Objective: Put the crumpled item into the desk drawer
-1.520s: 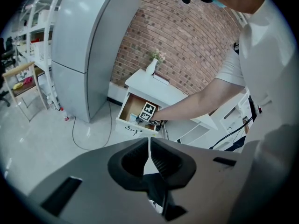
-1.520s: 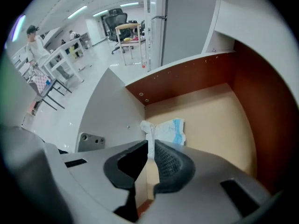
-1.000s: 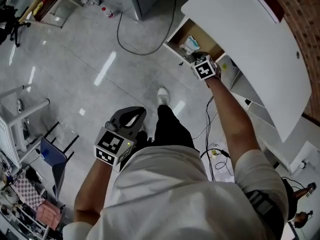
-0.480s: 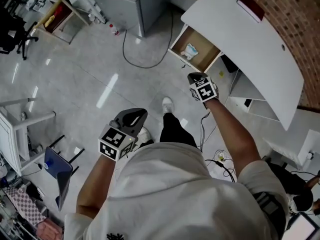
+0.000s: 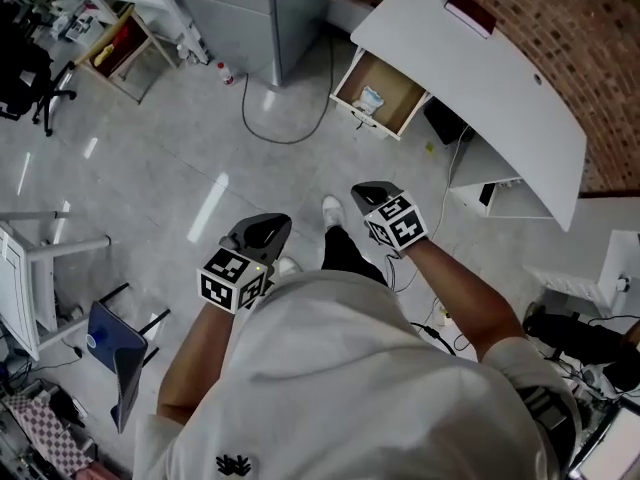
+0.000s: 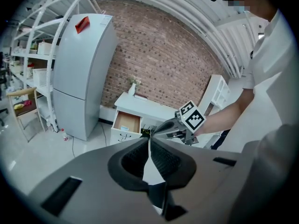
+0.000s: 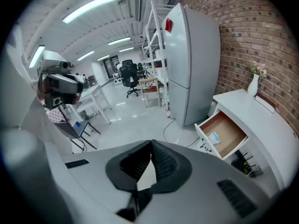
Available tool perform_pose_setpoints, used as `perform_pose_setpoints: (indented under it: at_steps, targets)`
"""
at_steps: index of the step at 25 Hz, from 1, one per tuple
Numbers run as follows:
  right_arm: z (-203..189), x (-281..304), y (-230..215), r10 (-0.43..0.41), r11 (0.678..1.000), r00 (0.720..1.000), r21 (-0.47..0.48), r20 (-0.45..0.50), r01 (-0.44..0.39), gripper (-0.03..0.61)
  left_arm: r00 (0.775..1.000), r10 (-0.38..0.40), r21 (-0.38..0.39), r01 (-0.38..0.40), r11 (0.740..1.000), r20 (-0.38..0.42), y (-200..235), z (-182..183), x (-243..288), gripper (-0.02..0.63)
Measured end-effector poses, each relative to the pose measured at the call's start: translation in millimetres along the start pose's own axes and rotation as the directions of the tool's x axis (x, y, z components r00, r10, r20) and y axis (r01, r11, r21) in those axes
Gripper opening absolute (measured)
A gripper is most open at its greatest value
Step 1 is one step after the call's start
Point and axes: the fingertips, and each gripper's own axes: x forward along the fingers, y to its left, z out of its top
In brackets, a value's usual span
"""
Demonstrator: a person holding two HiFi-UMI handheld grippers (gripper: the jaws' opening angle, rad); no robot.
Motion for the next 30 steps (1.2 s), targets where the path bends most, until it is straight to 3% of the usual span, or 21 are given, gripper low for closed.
perform_pose_setpoints:
  at_steps: [5, 10, 30]
  targets:
    - [-13, -37, 82, 0.050, 0.999, 0.998, -0.015, 0.032, -0.050, 0.029, 1.000, -0.023, 0.012, 0.023, 1.000, 0.001, -23, -33, -31, 0.032]
    - [-18, -62, 139, 0.064, 0.998, 0.994, 0.015, 0.086, -0.066, 0.029, 1.000, -0.017, -0.049, 0.018, 0.999, 0.013, -28, -59, -65, 0.032]
    - [-11, -75, 187, 0.115, 0.991, 0.989, -0.075, 0.096, -0.108, 0.029, 0.999, 0.034, -0.050, -0.034, 0.998, 0.003, -42, -86, -105, 0.032]
